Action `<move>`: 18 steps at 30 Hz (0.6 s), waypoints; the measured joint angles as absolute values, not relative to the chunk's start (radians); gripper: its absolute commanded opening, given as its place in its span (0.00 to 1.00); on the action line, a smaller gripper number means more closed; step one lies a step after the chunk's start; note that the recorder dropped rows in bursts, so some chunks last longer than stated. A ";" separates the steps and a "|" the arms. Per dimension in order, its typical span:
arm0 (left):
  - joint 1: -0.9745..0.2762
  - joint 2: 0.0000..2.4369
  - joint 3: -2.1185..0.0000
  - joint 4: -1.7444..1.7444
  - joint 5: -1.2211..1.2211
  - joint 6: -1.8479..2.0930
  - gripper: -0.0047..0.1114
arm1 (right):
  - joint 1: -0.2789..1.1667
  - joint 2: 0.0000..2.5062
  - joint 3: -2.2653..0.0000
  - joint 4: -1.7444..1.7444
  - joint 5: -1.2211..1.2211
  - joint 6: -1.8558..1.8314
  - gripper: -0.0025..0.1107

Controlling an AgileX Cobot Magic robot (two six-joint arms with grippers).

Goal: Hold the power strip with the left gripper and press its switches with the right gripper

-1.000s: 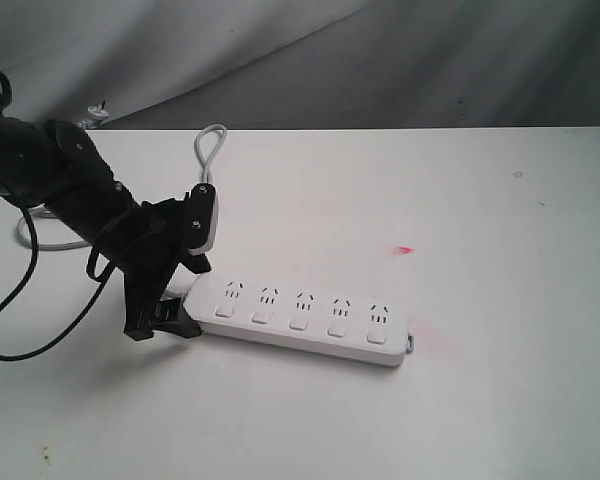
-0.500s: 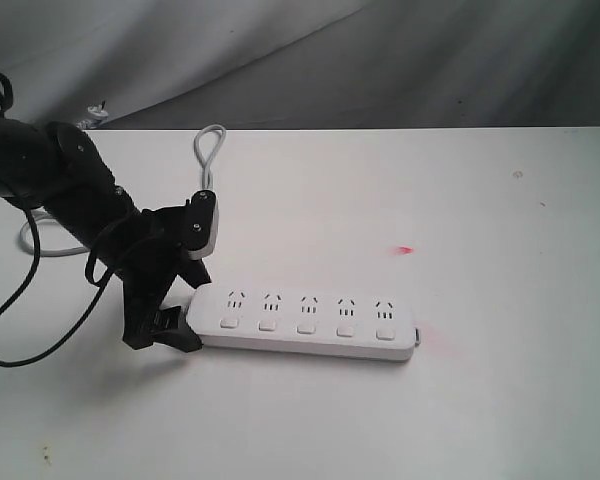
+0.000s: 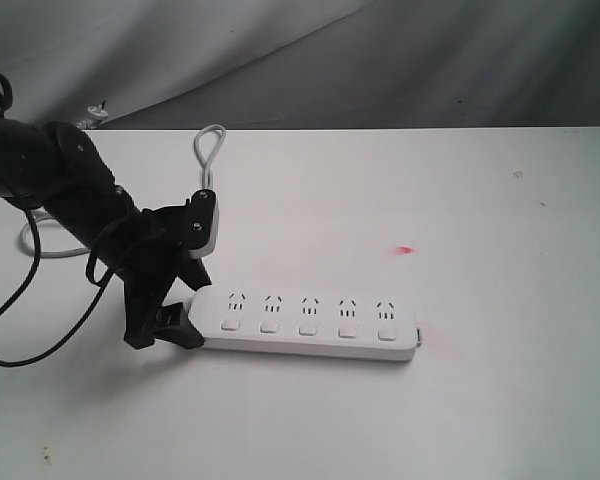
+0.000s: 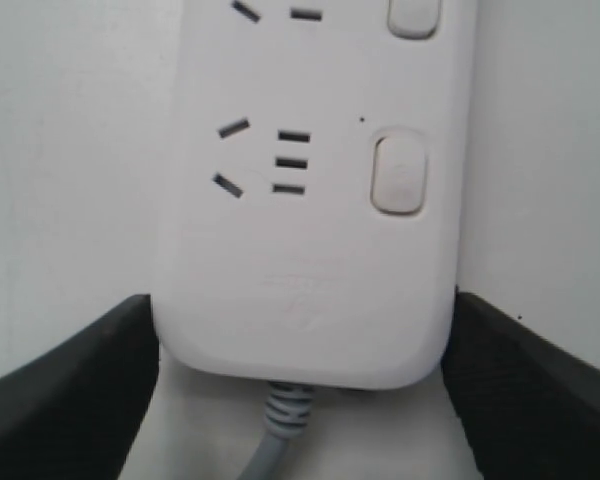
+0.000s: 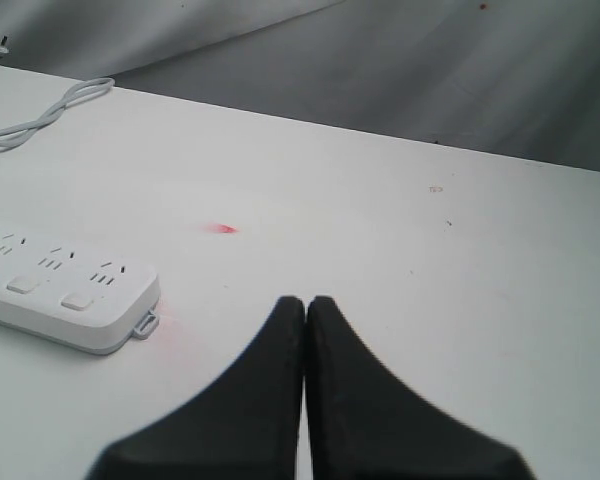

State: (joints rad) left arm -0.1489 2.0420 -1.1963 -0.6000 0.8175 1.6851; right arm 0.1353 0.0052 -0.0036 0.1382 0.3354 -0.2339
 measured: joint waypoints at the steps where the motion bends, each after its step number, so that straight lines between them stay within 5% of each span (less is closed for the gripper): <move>1: -0.149 2.042 -1.196 -0.604 0.819 1.685 0.64 | 0.135 0.005 -0.004 0.138 0.335 -0.234 0.02; 18: -0.149 2.042 -1.196 -0.620 0.827 1.685 0.64 | 0.135 0.005 -0.004 0.138 0.335 -0.234 0.02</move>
